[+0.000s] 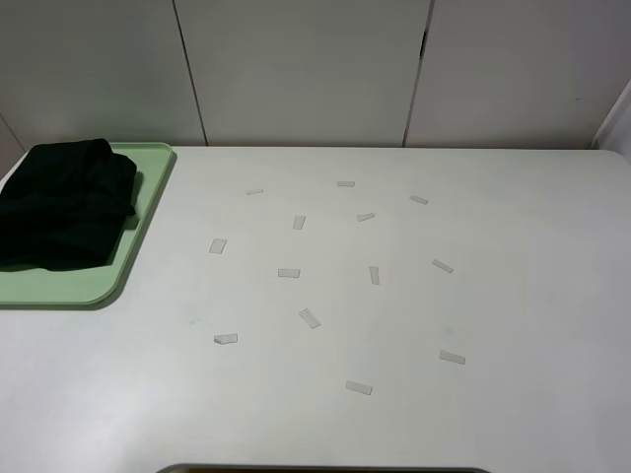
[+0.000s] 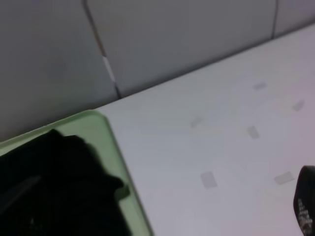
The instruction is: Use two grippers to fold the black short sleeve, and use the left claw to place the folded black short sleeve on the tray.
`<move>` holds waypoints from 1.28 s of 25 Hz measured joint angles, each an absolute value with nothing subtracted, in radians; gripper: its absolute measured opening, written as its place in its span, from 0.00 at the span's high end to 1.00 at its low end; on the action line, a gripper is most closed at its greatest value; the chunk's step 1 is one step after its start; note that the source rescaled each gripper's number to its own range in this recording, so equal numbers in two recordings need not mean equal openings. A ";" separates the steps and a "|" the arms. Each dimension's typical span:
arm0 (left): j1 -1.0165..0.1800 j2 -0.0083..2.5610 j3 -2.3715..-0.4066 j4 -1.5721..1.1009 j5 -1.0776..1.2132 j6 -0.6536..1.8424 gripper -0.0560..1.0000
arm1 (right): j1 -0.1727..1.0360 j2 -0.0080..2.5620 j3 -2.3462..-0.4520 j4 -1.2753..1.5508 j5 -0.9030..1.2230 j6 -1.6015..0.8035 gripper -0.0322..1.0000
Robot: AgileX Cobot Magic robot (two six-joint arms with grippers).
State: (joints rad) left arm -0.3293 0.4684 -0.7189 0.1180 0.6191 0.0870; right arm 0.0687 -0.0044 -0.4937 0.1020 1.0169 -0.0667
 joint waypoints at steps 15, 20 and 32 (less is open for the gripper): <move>-0.329 0.059 -0.714 0.144 1.113 0.045 0.00 | 0.069 -0.004 -0.494 0.102 1.017 -0.067 0.00; -0.329 -0.003 -0.714 0.167 1.164 -0.043 0.00 | 0.069 -0.004 -0.494 0.102 1.017 -0.067 0.00; -0.285 -0.008 -0.558 0.127 1.162 -0.097 0.00 | 0.069 -0.004 -0.494 0.102 1.017 -0.067 0.00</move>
State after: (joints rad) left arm -0.2854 -0.0082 -0.5577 0.1268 1.1616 -0.0972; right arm 0.0687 -0.0044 -0.4937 0.1020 1.0169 -0.0667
